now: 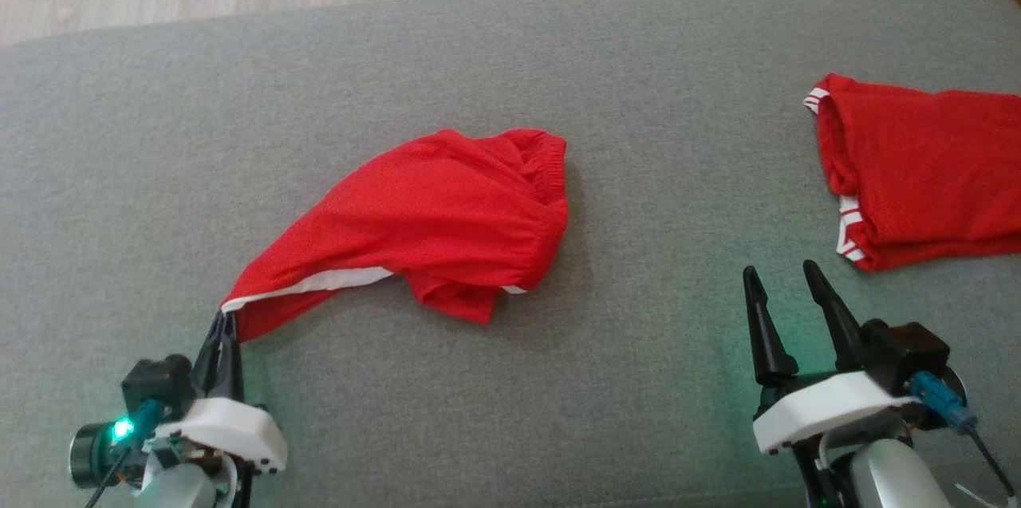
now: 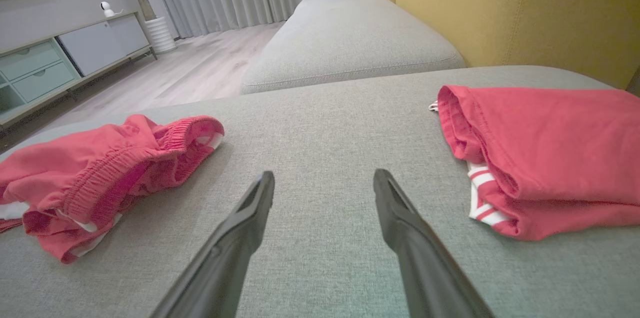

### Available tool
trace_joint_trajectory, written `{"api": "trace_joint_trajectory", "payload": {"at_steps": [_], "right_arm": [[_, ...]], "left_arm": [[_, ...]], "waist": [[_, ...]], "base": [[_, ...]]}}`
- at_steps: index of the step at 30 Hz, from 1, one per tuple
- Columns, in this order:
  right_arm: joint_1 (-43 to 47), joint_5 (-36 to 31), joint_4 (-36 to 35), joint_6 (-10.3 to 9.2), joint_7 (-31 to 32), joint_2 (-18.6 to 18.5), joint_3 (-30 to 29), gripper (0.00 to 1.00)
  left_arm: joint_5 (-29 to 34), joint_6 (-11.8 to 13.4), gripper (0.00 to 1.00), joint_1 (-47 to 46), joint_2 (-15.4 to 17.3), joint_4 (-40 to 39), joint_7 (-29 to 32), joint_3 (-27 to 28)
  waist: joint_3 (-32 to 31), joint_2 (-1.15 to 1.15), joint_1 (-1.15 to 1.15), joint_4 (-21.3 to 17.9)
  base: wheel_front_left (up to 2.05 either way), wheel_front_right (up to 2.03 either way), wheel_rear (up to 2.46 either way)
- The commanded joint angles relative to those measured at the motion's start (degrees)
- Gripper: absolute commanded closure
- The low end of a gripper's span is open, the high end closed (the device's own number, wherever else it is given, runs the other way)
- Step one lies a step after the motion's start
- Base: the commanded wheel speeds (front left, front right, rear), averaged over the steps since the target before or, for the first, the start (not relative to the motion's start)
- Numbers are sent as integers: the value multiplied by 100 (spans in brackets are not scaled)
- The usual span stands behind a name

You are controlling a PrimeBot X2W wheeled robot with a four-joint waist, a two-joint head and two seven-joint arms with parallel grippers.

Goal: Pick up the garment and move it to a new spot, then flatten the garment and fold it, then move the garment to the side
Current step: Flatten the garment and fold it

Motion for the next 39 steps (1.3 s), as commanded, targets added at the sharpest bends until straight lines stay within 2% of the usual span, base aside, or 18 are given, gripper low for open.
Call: {"api": "trace_joint_trajectory", "payload": {"at_steps": [1,6,7,10,11,12,18,24,32,39], "right_arm": [[-117,24,-150,19,-61,-33,138,0],[-113,19,-113,19,-57,-33,122,0],[-114,19,-106,19,-57,-33,120,0],[-105,18,-78,19,-55,-33,111,0],[-98,19,-68,19,-58,-33,106,0],[-90,22,-60,19,-62,-33,97,0],[-32,27,-34,19,-75,-33,78,0],[51,7,-35,19,-60,-33,161,0],[-119,22,247,19,21,-33,785,0],[-597,210,1036,19,25,-33,1382,0]], "left_arm": [[-33,38,100,-124,203,-160,-71,265],[-86,48,100,68,299,-153,-71,328],[-89,49,87,100,304,-152,-71,341],[-83,85,58,202,306,-160,-72,380],[-81,88,23,230,304,-169,-72,405],[-76,93,0,254,297,-193,-72,441],[70,65,0,461,233,-571,-72,674],[291,65,0,733,25,-1403,-72,873],[511,119,0,1049,-219,-2334,-68,724],[534,205,0,1170,-311,-2687,-5,588]], "waist": [[10,0,0,-31],[-4,0,0,-113],[-15,0,0,-123],[-64,0,0,-132],[-85,0,0,-127],[-113,0,0,-117],[-291,0,0,5],[-496,0,0,304],[-475,0,0,921],[-277,0,0,1476]], "base": [[0,0,0],[0,0,0],[0,0,0],[0,0,0],[0,0,0],[0,0,0],[0,0,0],[0,0,0],[0,0,0],[0,0,0]]}}
